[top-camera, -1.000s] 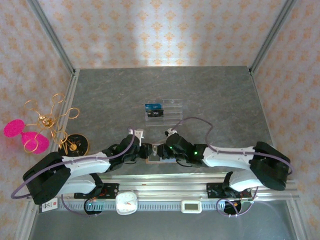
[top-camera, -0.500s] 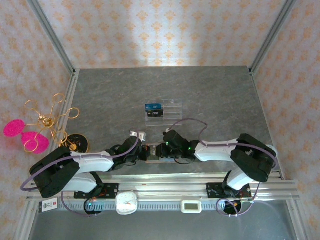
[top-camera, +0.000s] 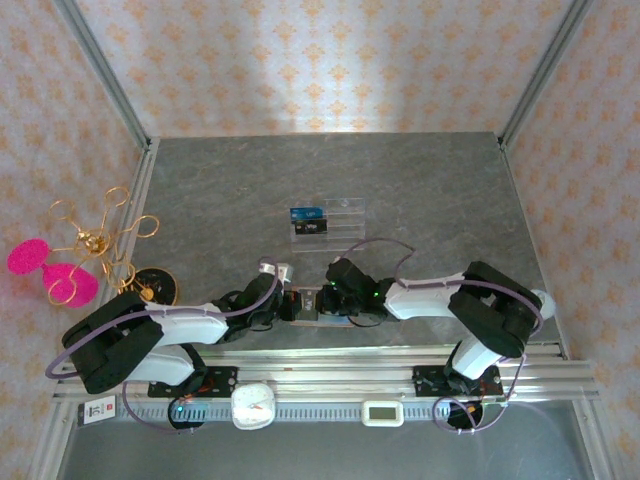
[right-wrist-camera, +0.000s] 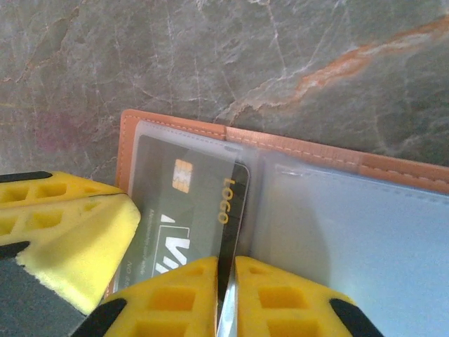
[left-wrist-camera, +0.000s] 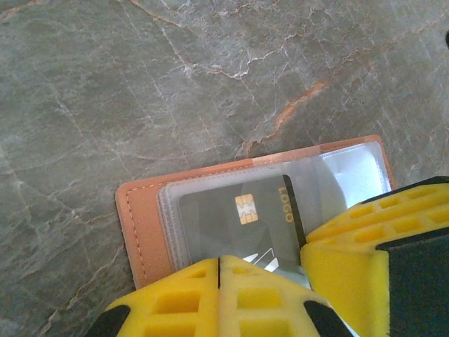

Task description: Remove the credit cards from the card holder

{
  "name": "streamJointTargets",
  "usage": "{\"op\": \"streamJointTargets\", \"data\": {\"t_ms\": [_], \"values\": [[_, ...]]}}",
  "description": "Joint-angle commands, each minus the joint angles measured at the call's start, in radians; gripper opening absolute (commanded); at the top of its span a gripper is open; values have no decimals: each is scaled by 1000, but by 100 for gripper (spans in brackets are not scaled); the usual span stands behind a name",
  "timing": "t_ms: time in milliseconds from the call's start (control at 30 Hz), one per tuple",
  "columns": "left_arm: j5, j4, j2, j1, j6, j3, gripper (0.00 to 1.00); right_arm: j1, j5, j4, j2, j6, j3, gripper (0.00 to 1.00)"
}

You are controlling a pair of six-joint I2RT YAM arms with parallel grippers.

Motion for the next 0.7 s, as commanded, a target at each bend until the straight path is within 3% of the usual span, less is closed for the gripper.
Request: {"op": "streamJointTargets", "data": {"t_ms": [0, 100, 200, 400, 667], "values": [[30, -25, 46, -10, -14, -27, 0, 2, -50, 44, 40, 11, 21, 15], [41, -12, 62, -16, -17, -29, 0, 2, -63, 53, 51, 8, 30, 11], [39, -15, 54, -18, -17, -29, 0, 2, -60, 41, 58, 6, 37, 0], [15, -37, 10, -8, -12, -44, 0, 3, 65, -56, -40, 37, -14, 0], [9, -76, -27, 1, 15, -14, 0, 3, 91, -106, -86, 44, -56, 0]]}}
